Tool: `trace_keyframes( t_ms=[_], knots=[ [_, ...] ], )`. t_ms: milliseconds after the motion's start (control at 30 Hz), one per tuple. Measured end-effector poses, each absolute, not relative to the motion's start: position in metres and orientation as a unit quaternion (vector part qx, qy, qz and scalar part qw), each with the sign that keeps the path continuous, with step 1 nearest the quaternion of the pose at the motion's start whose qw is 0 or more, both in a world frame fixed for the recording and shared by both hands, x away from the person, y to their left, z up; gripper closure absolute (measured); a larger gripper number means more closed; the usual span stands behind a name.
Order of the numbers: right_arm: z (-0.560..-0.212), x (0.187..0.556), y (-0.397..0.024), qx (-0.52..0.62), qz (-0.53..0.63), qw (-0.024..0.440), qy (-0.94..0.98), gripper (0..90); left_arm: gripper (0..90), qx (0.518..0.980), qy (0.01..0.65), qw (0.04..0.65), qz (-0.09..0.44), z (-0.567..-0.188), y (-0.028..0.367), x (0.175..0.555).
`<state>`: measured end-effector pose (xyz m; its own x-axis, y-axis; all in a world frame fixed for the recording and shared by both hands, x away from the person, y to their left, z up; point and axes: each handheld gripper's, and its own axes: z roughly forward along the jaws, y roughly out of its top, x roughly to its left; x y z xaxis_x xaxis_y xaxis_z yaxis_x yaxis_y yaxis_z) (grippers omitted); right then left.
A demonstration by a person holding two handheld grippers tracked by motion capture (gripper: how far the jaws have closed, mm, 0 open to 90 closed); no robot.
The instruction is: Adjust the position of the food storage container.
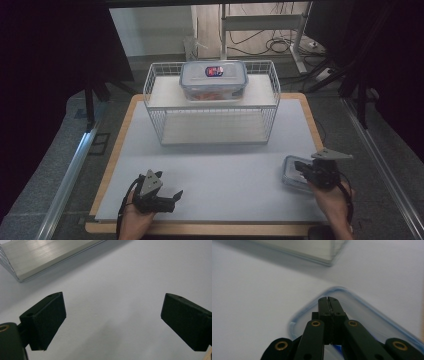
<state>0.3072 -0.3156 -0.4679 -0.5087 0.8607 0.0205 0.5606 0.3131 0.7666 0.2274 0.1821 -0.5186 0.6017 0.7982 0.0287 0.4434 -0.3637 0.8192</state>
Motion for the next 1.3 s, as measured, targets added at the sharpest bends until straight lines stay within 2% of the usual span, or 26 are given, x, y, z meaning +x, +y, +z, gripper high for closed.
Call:
trace_keyframes(
  t_ms=[267, 500, 567, 633, 900, 1100, 1300],
  knots=[
    [-0.468, 0.305, -0.366, 0.524, 0.344, 0.246, 0.740, 89.8, 6.2, 0.798, 0.390, 0.406, 0.215, -0.519, 0.182, 0.228],
    [-0.472, 0.300, -0.387, 0.557, 0.323, 0.248, 0.724, 89.8, 6.2, 0.799, 0.391, 0.405, 0.213, -0.520, 0.182, 0.228],
    [-0.478, 0.299, -0.391, 0.565, 0.310, 0.235, 0.728, 89.8, 6.3, 0.799, 0.391, 0.403, 0.212, -0.521, 0.181, 0.229],
    [-0.481, 0.300, -0.389, 0.567, 0.307, 0.222, 0.732, 89.8, 6.3, 0.799, 0.392, 0.403, 0.212, -0.521, 0.181, 0.229],
    [-0.478, 0.301, -0.381, 0.564, 0.312, 0.223, 0.732, 89.9, 6.4, 0.801, 0.392, 0.402, 0.206, -0.522, 0.181, 0.230],
    [-0.484, 0.310, -0.365, 0.551, 0.327, 0.186, 0.745, 89.9, 6.4, 0.802, 0.392, 0.402, 0.204, -0.523, 0.179, 0.230],
    [-0.485, 0.317, -0.341, 0.524, 0.334, 0.168, 0.765, 89.8, 6.4, 0.806, 0.388, 0.398, 0.204, -0.523, 0.178, 0.231]
  ],
)
